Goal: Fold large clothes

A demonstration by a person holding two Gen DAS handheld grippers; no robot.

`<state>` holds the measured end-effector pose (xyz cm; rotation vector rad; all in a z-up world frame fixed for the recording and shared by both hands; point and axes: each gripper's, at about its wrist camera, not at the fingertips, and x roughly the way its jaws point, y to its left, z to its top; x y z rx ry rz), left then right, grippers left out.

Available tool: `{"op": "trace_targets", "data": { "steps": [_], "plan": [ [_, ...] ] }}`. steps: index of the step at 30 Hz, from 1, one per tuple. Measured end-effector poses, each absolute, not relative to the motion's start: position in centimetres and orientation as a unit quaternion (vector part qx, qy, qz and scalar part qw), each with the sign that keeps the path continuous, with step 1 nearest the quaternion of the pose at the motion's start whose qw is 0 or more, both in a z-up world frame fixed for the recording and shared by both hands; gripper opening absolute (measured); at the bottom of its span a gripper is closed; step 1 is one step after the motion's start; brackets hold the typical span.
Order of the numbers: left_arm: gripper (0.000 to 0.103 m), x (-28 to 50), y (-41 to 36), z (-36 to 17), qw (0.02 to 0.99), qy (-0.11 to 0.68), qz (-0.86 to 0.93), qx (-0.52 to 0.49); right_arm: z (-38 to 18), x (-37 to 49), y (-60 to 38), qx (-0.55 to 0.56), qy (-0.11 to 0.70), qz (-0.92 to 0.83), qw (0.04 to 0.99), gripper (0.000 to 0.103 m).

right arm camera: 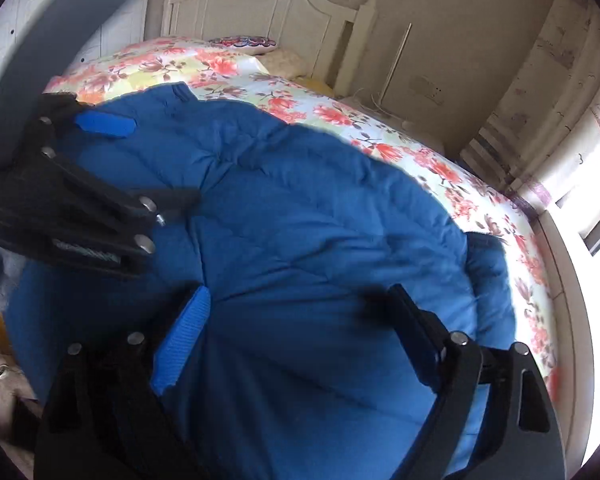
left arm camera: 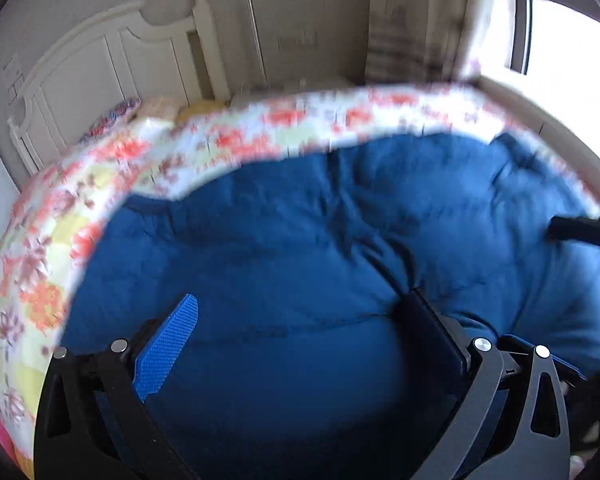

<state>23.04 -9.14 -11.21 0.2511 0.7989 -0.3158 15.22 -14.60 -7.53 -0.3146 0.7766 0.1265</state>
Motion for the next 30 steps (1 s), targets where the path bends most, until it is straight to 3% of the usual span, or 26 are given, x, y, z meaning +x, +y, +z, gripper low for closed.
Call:
{"op": "trace_targets", "data": {
  "steps": [6, 12, 15, 17, 22, 27, 30],
  "plan": [
    [0.099, 23.1, -8.3, -11.0, 0.899, 0.395, -0.16, 0.103, -7.3, 15.4, -15.8, -0.121, 0.39, 0.065, 0.911, 0.091],
    [0.099, 20.7, -2.8, -8.3, 0.929, 0.342, -0.099, 0.103, -5.5, 8.8, -17.7, -0.114, 0.342, 0.063, 0.931, 0.092],
    [0.099, 22.3, 0.3, -10.9, 0.922, 0.373, -0.061, 0.087, -8.5, 7.6, -19.8, -0.093, 0.34, 0.083, 0.932, 0.095],
    [0.099, 23.1, 2.4, -11.8, 0.917, 0.388, -0.091, 0.016, -8.9, 7.3, -21.3, -0.042, 0.33, 0.099, 0.938, 0.095],
    [0.099, 23.3, 1.5, -11.8, 0.913, 0.398, -0.079, 0.052, -6.9, 5.8, -23.9, -0.012, 0.328, 0.101, 0.939, 0.093],
    [0.099, 23.1, 1.8, -11.8, 0.913, 0.397, -0.078, 0.052, -6.6, -1.6, -33.1, 0.173, 0.277, 0.078, 0.942, 0.093],
    [0.099, 23.2, 1.3, -12.0, 0.913, 0.396, -0.074, 0.059, -9.0, -5.9, -35.9, 0.272, 0.269, 0.059, 0.922, 0.084]
  ]
}}
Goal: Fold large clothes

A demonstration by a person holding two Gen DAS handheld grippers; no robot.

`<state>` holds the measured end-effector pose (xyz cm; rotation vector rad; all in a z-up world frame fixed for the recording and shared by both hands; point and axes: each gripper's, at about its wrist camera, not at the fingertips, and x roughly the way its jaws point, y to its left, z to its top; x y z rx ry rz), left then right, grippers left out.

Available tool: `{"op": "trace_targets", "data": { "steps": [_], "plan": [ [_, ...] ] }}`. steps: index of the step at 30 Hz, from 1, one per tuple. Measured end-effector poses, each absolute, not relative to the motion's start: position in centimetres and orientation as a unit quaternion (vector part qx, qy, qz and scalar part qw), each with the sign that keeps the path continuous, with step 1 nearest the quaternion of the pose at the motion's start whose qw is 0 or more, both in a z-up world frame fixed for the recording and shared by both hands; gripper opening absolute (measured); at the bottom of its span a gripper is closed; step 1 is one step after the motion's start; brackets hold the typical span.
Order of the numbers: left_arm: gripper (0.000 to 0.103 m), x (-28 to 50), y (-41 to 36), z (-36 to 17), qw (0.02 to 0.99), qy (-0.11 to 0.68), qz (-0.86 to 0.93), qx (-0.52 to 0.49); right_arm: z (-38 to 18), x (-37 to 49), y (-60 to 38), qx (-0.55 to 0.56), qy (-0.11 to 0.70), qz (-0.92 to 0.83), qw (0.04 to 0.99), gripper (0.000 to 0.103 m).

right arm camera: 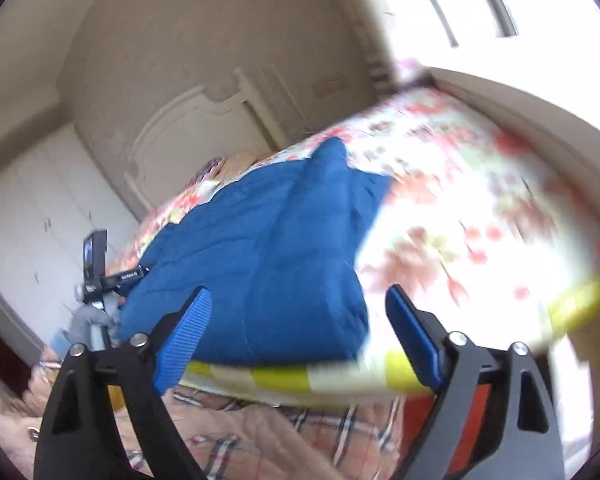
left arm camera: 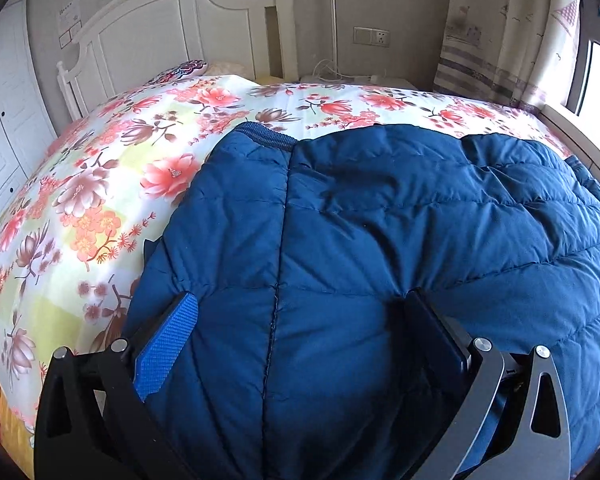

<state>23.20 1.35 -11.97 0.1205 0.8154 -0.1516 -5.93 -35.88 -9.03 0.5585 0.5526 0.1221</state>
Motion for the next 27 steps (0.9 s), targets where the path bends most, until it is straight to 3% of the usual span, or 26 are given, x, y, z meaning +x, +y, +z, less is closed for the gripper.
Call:
{"op": "trace_targets", "data": {
  "steps": [2, 8, 17, 19, 20, 22, 24, 25, 26, 27],
  "plan": [
    [0.099, 23.2, 1.3, -11.9, 0.913, 0.397, -0.074, 0.057, -10.6, -7.9, -36.0, 0.313, 0.268, 0.067, 0.909, 0.079],
    [0.099, 23.2, 1.3, -11.9, 0.913, 0.396, -0.075, 0.057, -12.5, -6.0, -33.2, 0.324, 0.29, 0.117, 0.893, 0.077],
    [0.099, 23.3, 1.0, -11.9, 0.914, 0.394, -0.075, 0.055, -12.9, -0.3, -30.8, 0.346, 0.303, 0.096, 0.883, 0.081],
    [0.099, 23.2, 1.1, -11.9, 0.915, 0.393, -0.075, 0.055, -12.5, 0.8, -30.6, 0.372, 0.295, 0.051, 0.879, 0.087],
    [0.099, 23.3, 1.1, -11.9, 0.915, 0.393, -0.076, 0.055, -12.2, 1.4, -30.1, 0.379, 0.297, 0.02, 0.876, 0.096],
    [0.099, 23.2, 1.2, -12.0, 0.915, 0.391, -0.077, 0.053, -11.8, 2.2, -29.2, 0.381, 0.295, -0.021, 0.876, 0.1],
    [0.099, 23.2, 1.2, -11.9, 0.916, 0.39, -0.078, 0.052, -11.6, 2.9, -28.5, 0.381, 0.285, -0.028, 0.879, 0.094],
    [0.099, 23.2, 1.2, -12.0, 0.916, 0.39, -0.078, 0.052, -11.9, 2.9, -28.8, 0.398, 0.273, -0.019, 0.876, 0.064],
    [0.099, 23.2, 1.2, -11.9, 0.916, 0.39, -0.078, 0.051, -12.2, 2.6, -29.3, 0.42, 0.255, -0.011, 0.871, 0.048],
    [0.099, 23.1, 1.1, -11.7, 0.917, 0.389, -0.074, 0.053, -12.3, 2.3, -29.6, 0.424, 0.246, 0.002, 0.872, 0.044]
  ]
}}
